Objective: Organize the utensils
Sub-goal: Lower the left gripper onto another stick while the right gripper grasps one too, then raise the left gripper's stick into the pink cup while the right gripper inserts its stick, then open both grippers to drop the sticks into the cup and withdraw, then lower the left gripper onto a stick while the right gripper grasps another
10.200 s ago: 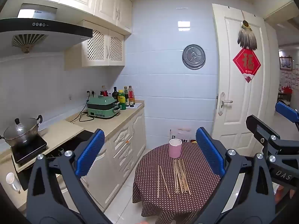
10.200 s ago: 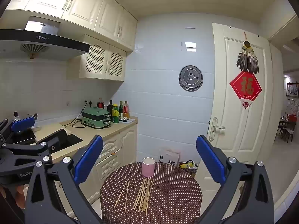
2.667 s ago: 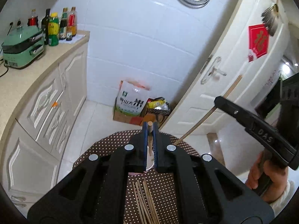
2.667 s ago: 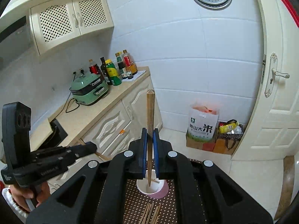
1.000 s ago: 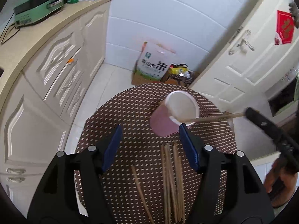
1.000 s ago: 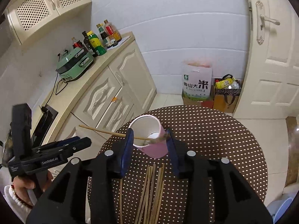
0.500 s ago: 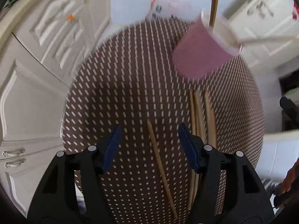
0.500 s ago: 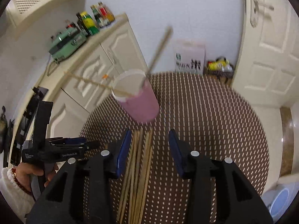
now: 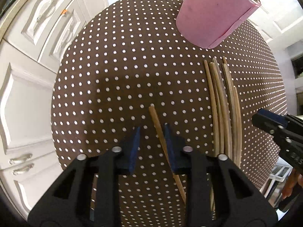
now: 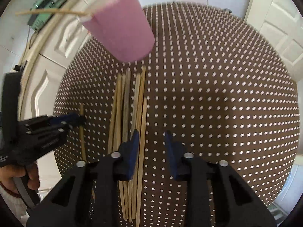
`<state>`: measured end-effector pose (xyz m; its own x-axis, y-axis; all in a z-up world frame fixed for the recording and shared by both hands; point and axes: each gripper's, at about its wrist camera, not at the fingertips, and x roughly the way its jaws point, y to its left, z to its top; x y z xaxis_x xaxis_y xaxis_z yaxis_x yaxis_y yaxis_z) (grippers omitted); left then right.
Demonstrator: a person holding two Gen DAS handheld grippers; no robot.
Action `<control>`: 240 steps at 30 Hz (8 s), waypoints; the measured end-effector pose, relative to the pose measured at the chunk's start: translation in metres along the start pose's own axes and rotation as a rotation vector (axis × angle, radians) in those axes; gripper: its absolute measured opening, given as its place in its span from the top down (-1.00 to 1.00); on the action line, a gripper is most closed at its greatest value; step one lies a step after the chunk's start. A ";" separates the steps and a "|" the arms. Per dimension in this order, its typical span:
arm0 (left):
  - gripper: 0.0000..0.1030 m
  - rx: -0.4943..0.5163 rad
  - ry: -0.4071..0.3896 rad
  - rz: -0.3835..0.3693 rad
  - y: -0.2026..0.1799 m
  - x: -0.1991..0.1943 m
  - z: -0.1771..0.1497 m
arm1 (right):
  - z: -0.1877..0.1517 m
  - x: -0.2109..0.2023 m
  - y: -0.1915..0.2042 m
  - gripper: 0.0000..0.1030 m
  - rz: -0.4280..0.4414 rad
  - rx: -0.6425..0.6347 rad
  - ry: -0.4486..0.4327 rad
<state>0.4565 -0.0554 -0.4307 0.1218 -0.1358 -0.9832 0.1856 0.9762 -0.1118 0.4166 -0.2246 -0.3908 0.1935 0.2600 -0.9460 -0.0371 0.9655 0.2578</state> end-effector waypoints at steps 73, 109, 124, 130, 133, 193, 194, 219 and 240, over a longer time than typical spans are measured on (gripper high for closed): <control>0.89 0.133 -0.509 -0.239 -0.039 -0.221 0.025 | 0.032 -0.191 0.045 0.92 0.091 -0.093 -0.463; 0.89 0.047 -0.660 -0.179 -0.028 -0.238 0.077 | 0.089 -0.201 0.069 0.92 -0.028 -0.208 -0.646; 0.89 0.032 -0.560 -0.176 -0.025 -0.199 0.062 | 0.058 -0.167 0.069 0.92 -0.038 -0.222 -0.586; 0.88 0.044 -0.529 -0.170 -0.027 -0.189 0.058 | 0.052 -0.154 0.067 0.92 -0.045 -0.223 -0.557; 0.88 0.051 -0.511 -0.167 -0.030 -0.183 0.056 | 0.050 -0.147 0.066 0.92 -0.045 -0.221 -0.538; -0.16 -0.059 -0.324 -0.059 -0.019 -0.089 -0.002 | 0.007 -0.092 0.006 0.40 -0.023 -0.021 -0.329; -0.16 -0.048 -0.302 -0.059 -0.022 -0.082 -0.003 | 0.006 -0.090 0.004 0.40 -0.020 -0.017 -0.318; -0.15 0.068 -0.092 0.032 -0.047 0.007 0.036 | 0.020 -0.009 -0.007 0.40 0.102 0.008 -0.064; 0.43 0.085 -0.132 0.038 -0.032 0.006 0.029 | 0.028 0.025 0.026 0.58 -0.043 -0.155 -0.019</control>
<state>0.4799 -0.0920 -0.4285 0.2568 -0.1252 -0.9583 0.2595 0.9641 -0.0564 0.4485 -0.1931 -0.4025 0.2169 0.2196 -0.9512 -0.1789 0.9668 0.1824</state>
